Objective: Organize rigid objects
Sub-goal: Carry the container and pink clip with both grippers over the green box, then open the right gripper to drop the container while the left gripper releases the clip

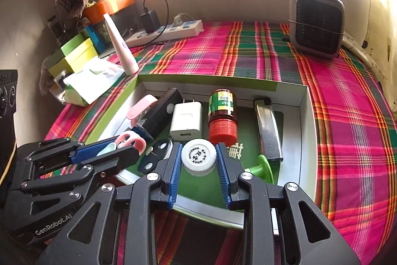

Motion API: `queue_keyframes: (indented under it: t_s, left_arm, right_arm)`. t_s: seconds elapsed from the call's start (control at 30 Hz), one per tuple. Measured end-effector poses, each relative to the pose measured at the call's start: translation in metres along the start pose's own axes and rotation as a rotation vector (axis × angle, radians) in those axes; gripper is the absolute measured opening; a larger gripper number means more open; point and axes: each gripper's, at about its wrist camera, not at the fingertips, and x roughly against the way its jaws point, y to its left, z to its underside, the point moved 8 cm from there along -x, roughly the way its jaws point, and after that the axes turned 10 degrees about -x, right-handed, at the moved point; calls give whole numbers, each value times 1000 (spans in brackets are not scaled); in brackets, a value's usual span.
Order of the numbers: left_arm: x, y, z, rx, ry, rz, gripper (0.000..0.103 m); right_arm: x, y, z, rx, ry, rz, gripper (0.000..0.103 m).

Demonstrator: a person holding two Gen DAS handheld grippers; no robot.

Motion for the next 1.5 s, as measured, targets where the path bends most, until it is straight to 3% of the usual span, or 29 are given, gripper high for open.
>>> queue_keyframes:
  t_s: [1.13, 1.5]
  left_arm:
    - [-14, 7, 4, 35, 33, 17, 17]
    - [-15, 6, 4, 29, 35, 22, 23]
  right_arm:
    - [-5, -1, 0, 13, -5, 31, 29]
    - [-5, -1, 0, 11, -5, 31, 29]
